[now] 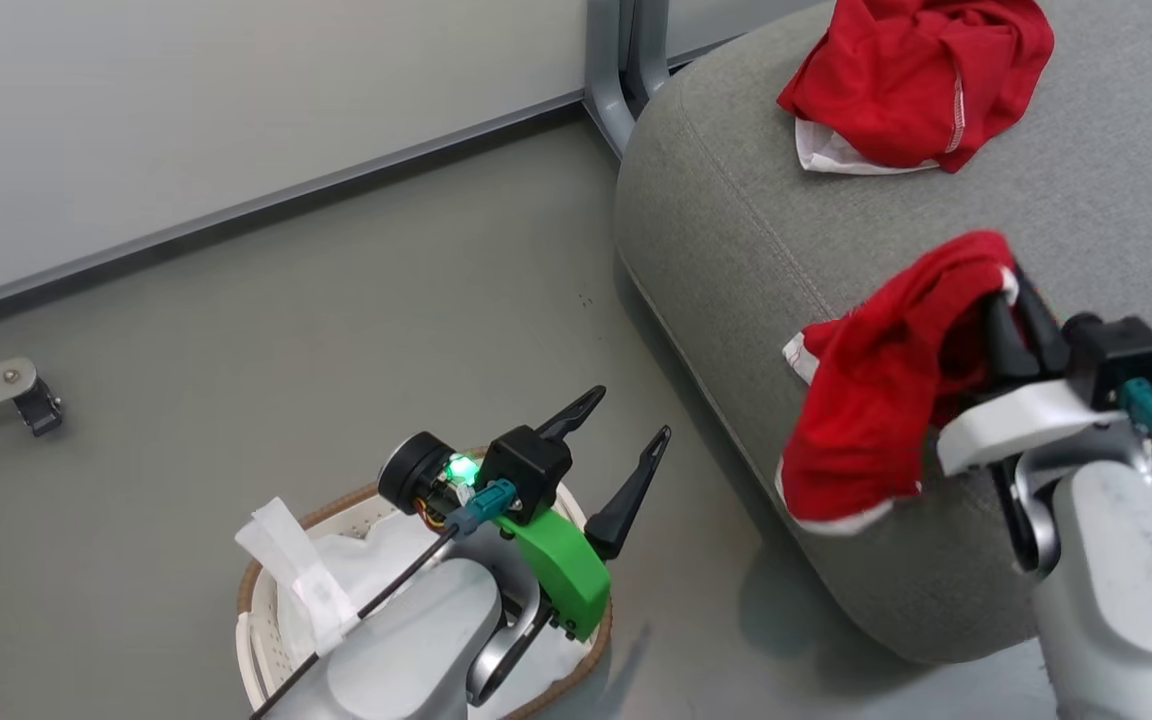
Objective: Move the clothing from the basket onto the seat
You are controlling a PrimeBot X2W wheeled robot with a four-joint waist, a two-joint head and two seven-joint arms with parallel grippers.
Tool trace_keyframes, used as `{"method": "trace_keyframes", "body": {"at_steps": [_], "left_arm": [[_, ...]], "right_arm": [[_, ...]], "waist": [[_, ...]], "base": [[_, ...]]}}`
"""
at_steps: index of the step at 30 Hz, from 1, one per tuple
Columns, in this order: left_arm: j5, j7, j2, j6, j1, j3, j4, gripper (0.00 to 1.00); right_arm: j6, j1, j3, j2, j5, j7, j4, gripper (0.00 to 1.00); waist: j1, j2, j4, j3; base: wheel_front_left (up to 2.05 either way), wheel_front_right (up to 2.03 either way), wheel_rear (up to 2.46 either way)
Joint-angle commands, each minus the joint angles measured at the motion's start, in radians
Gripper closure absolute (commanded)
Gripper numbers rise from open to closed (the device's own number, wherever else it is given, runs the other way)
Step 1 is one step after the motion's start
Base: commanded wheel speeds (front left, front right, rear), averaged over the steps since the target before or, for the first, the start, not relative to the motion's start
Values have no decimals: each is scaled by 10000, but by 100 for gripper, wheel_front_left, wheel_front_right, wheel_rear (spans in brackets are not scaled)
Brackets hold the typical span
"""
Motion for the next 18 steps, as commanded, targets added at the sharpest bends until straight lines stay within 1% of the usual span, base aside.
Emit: {"method": "trace_keyframes", "body": {"at_steps": [1,2,5,7,14,16,18], "left_arm": [[110,-5,99,29,-220,59,-32,0],[181,-4,124,49,-274,103,-75,0],[371,-4,189,57,-445,207,-196,0],[493,-4,215,92,-577,256,-302,0],[966,-4,414,195,-1111,337,-685,0],[1102,-1,411,168,-1291,263,-770,0],[1185,-1,395,228,-1480,270,-864,0]], "right_arm": [[-14,-460,-81,-220,-93,-18,37,100],[-14,-789,-127,-327,-41,-8,115,100],[-13,-1816,-261,-577,604,221,357,100],[-14,-2605,-337,-909,956,501,439,100],[-14,-5597,-728,-2426,1314,1568,1023,100],[-14,-6410,-1042,-3071,1228,1830,1182,100],[-14,-7038,-1217,-3496,1058,2073,1323,100]], "waist": [[0,-1,92,502],[0,-1,148,664],[0,-1,311,1087],[0,-1,444,1411],[0,-1,990,2656],[0,-1,1271,3026],[0,-1,1520,3389]], "base": [[0,0,0],[0,0,0],[0,0,0],[0,0,0],[0,0,0],[0,0,0],[0,0,0]]}}
